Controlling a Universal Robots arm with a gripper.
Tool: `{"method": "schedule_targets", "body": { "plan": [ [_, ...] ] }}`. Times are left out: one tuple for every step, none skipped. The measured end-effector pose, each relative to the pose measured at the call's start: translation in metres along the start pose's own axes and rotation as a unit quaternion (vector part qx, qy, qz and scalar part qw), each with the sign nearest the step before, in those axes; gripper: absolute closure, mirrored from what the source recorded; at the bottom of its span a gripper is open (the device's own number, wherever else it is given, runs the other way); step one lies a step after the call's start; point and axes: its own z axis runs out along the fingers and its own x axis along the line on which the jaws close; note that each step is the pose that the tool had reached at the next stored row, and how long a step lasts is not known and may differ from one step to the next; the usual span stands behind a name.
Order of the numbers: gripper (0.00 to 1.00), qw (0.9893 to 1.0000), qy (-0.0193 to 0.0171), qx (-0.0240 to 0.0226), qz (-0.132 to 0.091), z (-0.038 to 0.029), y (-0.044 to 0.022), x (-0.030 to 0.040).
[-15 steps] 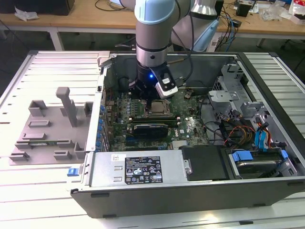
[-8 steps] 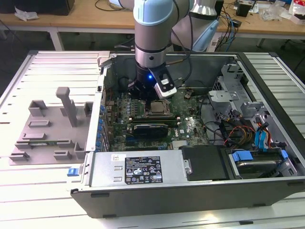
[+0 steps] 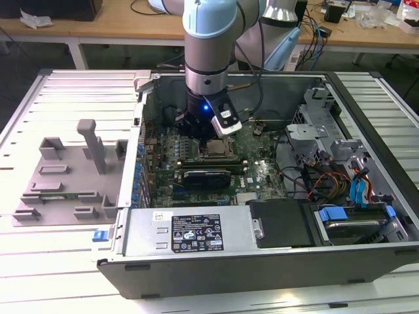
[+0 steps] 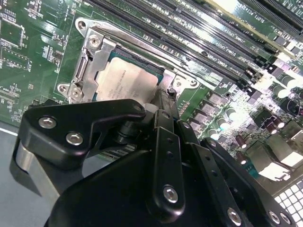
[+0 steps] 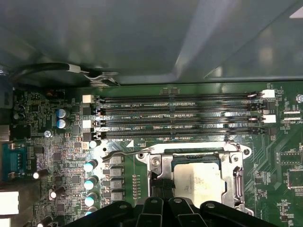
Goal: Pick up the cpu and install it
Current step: 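Close the cpu cover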
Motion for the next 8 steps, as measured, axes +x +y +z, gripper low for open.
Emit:
{"method": "schedule_targets", "body": {
  "plan": [
    [0.89,1.0000,0.0000,0.0000,0.000,0.0001,0.0000,0.0000],
    [0.89,1.0000,0.0000,-0.0001,0.000,0.0001,0.0000,0.0000],
    [0.89,1.0000,0.0000,-0.0001,0.000,0.0001,0.0000,0.0000],
    [0.89,1.0000,-0.0001,-0.0001,0.000,0.0002,0.0000,0.0000],
    [0.89,1.0000,-0.0001,-0.0001,0.000,0.0000,0.0000,0.0000],
    [0.89,1.0000,-0.0002,-0.0004,0.000,-0.0006,0.0002,-0.0001],
    [0.89,1.0000,-0.0002,-0.0003,0.000,-0.0013,0.0002,-0.0001],
    [0.89,1.0000,-0.0001,-0.0002,0.000,-0.0025,0.0002,0.0000]
  ]
}}
